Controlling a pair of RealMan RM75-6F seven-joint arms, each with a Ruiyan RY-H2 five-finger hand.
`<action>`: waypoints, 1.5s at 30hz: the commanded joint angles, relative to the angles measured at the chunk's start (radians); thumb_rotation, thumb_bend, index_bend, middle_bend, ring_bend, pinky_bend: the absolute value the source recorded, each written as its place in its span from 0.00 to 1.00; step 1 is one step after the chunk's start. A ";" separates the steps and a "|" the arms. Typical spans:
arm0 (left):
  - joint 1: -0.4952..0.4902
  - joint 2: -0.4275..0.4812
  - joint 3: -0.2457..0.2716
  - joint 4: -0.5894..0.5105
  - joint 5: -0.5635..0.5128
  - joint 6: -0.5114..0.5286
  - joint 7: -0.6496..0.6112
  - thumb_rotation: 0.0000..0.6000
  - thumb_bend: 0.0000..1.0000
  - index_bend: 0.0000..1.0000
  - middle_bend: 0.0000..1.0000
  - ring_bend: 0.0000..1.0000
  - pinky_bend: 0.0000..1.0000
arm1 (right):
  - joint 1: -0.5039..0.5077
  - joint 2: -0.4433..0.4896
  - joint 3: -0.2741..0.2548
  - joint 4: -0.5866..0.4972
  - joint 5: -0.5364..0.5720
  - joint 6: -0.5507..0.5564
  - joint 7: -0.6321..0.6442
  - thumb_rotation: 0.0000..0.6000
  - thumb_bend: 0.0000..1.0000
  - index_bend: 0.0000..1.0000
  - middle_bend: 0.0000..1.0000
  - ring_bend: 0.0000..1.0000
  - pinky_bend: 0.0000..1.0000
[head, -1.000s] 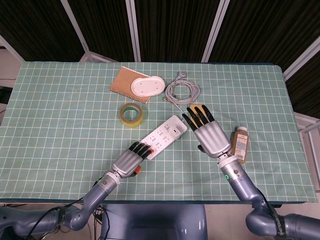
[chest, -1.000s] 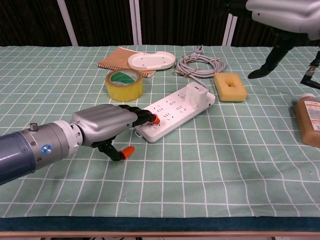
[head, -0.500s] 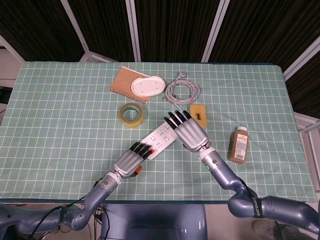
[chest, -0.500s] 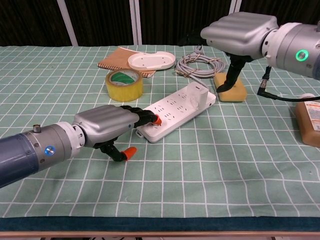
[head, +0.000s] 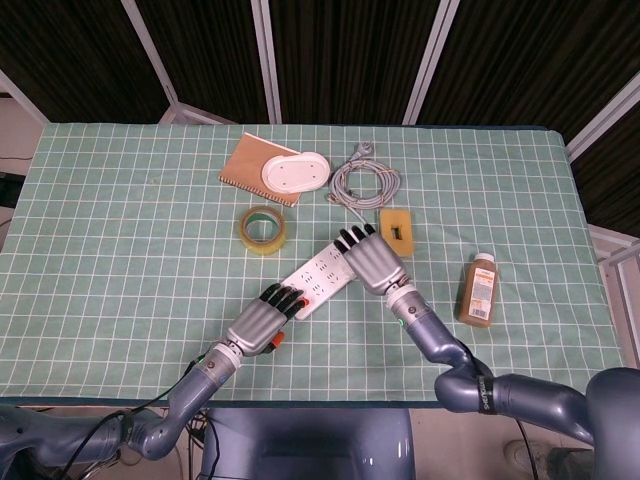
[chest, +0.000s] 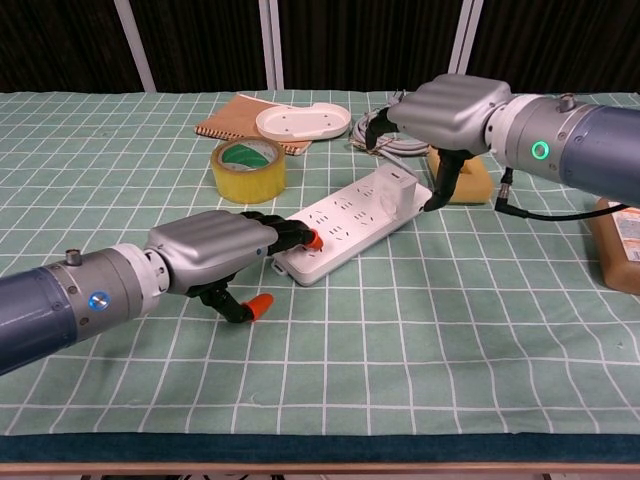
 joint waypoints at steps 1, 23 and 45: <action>-0.002 -0.002 0.004 0.006 -0.001 -0.001 -0.003 1.00 0.47 0.10 0.05 0.00 0.07 | 0.008 -0.028 -0.015 0.044 0.000 -0.006 0.027 1.00 0.19 0.24 0.21 0.22 0.28; -0.021 -0.030 0.020 0.042 0.018 -0.006 -0.045 1.00 0.47 0.10 0.05 0.00 0.07 | 0.059 -0.149 -0.042 0.248 -0.033 -0.043 0.145 1.00 0.26 0.35 0.28 0.28 0.33; -0.018 -0.021 0.039 0.040 0.039 -0.002 -0.068 1.00 0.47 0.10 0.06 0.00 0.07 | 0.068 -0.186 -0.043 0.319 -0.021 -0.026 0.129 1.00 0.35 0.40 0.30 0.29 0.34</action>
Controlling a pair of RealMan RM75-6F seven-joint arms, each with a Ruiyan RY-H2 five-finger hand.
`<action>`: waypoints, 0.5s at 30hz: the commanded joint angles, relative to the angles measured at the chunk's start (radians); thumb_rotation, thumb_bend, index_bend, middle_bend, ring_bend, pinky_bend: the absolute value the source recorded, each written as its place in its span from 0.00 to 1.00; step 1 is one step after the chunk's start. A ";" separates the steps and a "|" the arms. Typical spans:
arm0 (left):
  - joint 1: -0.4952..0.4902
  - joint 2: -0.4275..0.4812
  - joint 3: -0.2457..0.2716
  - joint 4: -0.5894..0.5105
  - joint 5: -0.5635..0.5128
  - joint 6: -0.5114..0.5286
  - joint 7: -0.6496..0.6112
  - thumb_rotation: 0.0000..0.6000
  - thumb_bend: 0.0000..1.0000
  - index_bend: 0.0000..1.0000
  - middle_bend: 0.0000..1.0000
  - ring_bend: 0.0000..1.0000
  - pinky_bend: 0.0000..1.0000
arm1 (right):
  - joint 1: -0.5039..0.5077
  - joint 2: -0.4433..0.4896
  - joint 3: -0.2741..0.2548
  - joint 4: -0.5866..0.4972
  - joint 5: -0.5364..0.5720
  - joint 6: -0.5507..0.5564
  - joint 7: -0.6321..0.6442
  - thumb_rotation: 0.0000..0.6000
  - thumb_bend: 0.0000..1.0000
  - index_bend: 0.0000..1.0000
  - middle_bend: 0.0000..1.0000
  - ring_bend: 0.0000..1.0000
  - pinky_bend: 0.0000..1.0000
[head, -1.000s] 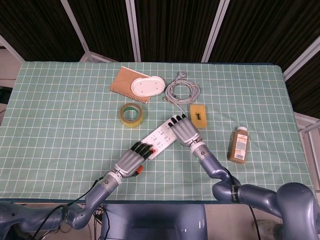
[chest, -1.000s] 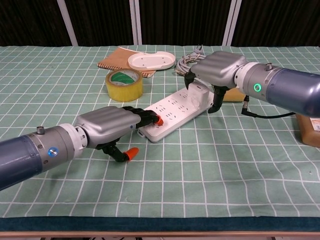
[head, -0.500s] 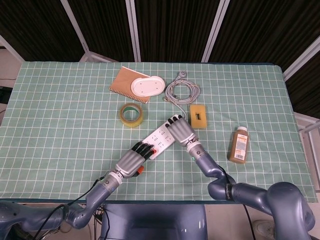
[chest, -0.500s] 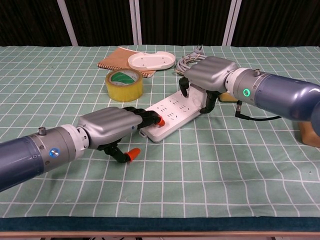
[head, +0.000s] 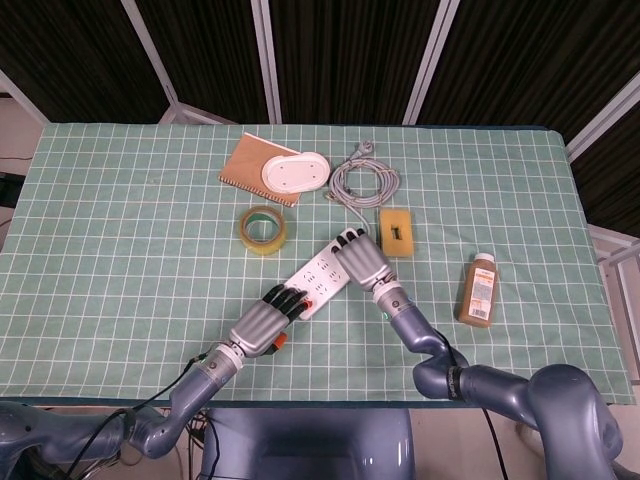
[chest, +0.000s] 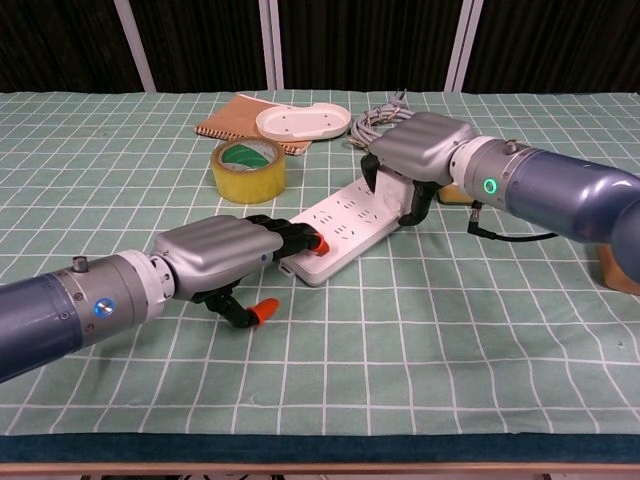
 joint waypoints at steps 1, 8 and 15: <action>0.000 -0.001 0.001 0.000 0.002 0.000 -0.002 1.00 0.47 0.10 0.06 0.00 0.07 | -0.001 0.001 0.002 0.003 0.005 0.003 -0.006 1.00 0.35 0.40 0.30 0.29 0.35; 0.000 -0.005 0.005 0.002 0.006 0.001 -0.004 1.00 0.47 0.10 0.06 0.00 0.07 | -0.004 0.007 0.002 -0.001 0.015 0.008 -0.017 1.00 0.47 0.45 0.34 0.32 0.39; 0.001 -0.005 0.007 -0.001 0.006 0.003 -0.003 1.00 0.47 0.10 0.06 0.00 0.08 | -0.010 0.010 -0.007 -0.008 0.014 0.010 -0.017 1.00 0.70 0.53 0.39 0.37 0.53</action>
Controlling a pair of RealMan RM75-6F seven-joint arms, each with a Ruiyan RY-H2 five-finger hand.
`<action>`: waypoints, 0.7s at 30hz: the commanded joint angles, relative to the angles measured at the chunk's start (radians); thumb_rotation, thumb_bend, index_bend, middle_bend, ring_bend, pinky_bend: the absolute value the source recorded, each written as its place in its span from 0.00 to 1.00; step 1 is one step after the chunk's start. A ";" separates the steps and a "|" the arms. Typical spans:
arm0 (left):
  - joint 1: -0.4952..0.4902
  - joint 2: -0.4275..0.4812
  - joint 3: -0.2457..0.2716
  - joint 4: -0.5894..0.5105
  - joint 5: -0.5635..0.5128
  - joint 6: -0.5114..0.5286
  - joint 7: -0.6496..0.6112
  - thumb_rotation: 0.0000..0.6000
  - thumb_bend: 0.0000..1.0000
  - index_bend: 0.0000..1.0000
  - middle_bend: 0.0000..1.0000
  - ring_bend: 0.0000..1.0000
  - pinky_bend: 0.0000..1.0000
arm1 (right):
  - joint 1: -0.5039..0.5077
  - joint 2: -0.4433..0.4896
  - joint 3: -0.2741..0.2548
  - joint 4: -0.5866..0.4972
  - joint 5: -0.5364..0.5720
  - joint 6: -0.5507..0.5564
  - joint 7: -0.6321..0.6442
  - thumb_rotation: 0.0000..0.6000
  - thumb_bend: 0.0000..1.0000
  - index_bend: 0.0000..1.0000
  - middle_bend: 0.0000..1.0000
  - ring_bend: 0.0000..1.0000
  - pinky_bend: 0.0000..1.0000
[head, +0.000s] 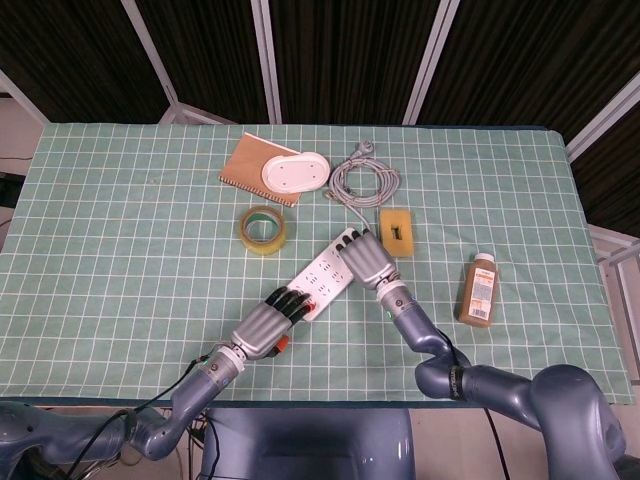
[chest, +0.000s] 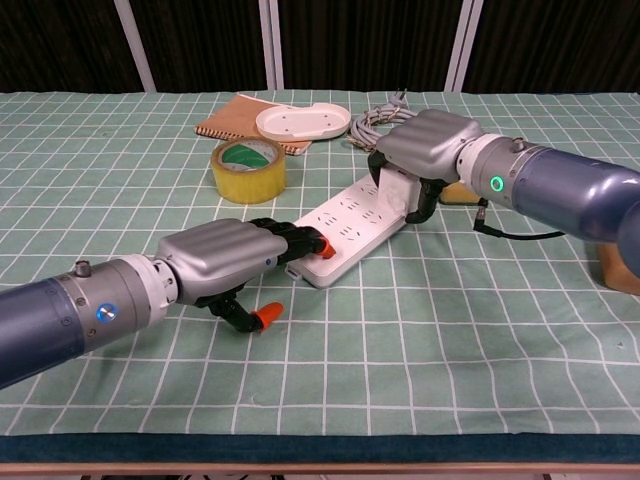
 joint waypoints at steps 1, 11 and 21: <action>0.000 0.000 0.000 -0.001 0.000 0.001 0.000 1.00 0.47 0.11 0.06 0.00 0.08 | -0.002 -0.001 -0.004 0.001 -0.001 0.000 0.002 1.00 0.73 0.55 0.40 0.38 0.54; -0.001 0.000 -0.001 -0.004 -0.006 0.000 0.007 1.00 0.47 0.12 0.07 0.00 0.11 | -0.003 0.007 -0.010 -0.012 -0.058 0.021 0.045 1.00 0.86 0.69 0.49 0.47 0.55; -0.004 0.000 0.001 -0.019 -0.012 0.002 0.025 1.00 0.47 0.13 0.07 0.01 0.12 | -0.011 0.031 -0.002 -0.046 -0.079 0.045 0.068 1.00 0.87 0.72 0.52 0.50 0.59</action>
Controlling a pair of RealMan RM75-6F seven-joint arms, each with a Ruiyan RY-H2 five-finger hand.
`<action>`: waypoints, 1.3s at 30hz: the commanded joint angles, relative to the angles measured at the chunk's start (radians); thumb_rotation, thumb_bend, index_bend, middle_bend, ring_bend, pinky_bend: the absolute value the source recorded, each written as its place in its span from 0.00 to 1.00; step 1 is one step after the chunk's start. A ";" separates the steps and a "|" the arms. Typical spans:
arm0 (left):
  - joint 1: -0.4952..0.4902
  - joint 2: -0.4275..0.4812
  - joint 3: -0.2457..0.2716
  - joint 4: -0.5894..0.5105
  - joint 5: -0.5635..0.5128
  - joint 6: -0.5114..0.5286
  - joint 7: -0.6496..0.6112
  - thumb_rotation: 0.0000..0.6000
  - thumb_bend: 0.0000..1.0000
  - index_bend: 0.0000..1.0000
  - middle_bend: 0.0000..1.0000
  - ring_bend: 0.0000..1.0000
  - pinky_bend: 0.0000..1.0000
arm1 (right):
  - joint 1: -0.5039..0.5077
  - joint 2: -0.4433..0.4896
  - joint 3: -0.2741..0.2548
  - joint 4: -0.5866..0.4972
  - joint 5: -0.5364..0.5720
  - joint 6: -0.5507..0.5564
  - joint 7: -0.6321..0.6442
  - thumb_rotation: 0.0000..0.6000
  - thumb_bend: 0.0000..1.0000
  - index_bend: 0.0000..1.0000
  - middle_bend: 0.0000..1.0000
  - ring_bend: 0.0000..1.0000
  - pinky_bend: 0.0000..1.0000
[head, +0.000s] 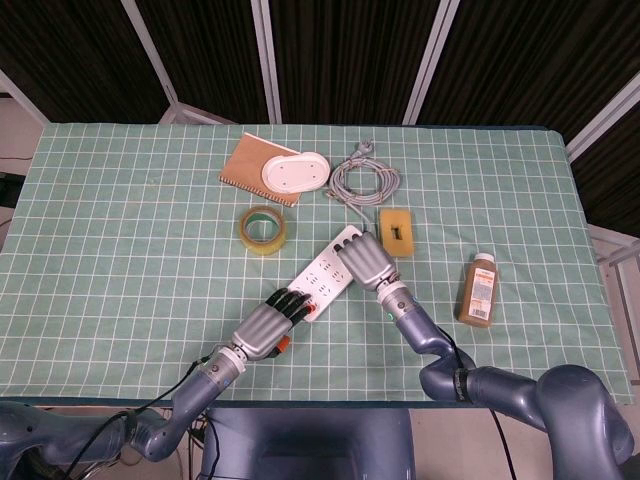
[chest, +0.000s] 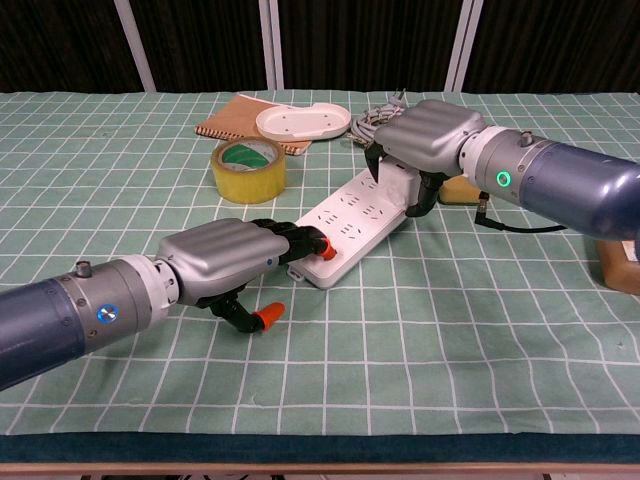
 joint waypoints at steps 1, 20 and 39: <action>0.001 0.001 0.002 -0.004 -0.003 0.001 0.004 1.00 0.47 0.13 0.07 0.01 0.12 | -0.003 0.009 0.006 -0.014 0.010 0.001 -0.003 1.00 0.87 0.72 0.52 0.50 0.59; -0.007 -0.010 -0.004 -0.011 -0.042 -0.013 0.022 1.00 0.47 0.13 0.07 0.03 0.15 | -0.011 0.054 0.015 -0.110 0.034 0.034 -0.071 1.00 0.88 0.74 0.53 0.50 0.59; 0.000 -0.004 -0.034 -0.041 -0.026 0.044 -0.001 1.00 0.47 0.13 0.07 0.03 0.15 | -0.029 0.108 0.024 -0.209 0.010 0.115 -0.114 1.00 0.88 0.74 0.53 0.50 0.59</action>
